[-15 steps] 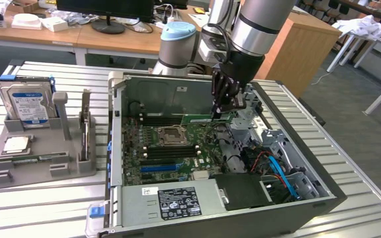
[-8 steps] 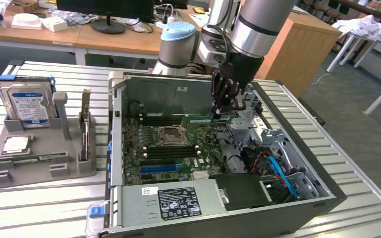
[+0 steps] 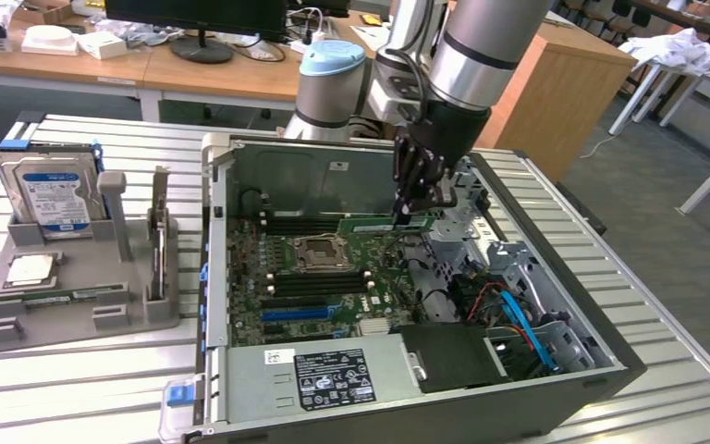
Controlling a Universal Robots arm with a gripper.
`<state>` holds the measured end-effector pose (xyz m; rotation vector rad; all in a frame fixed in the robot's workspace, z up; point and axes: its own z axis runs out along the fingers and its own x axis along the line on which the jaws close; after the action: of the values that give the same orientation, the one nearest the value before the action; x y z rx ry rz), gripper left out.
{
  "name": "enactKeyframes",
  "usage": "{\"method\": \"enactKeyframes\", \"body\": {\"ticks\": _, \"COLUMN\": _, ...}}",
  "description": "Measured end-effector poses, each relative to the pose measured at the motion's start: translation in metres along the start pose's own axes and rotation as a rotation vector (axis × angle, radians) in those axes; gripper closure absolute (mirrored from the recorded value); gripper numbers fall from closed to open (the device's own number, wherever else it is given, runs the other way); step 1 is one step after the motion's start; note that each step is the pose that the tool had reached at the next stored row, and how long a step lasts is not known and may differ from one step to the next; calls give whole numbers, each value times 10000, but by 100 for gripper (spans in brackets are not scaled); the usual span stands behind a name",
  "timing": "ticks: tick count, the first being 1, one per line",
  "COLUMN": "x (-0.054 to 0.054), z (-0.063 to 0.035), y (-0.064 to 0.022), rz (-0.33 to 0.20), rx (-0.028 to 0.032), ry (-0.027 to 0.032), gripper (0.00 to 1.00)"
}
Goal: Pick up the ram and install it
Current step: 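Insert the ram into the slot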
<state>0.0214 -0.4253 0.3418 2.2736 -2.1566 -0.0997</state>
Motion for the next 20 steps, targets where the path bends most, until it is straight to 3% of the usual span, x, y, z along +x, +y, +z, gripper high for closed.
{"method": "enactKeyframes", "body": {"ticks": 20, "x": 3, "z": 69, "y": -3, "rz": 0, "rx": 0, "ry": 0, "gripper": 88}}
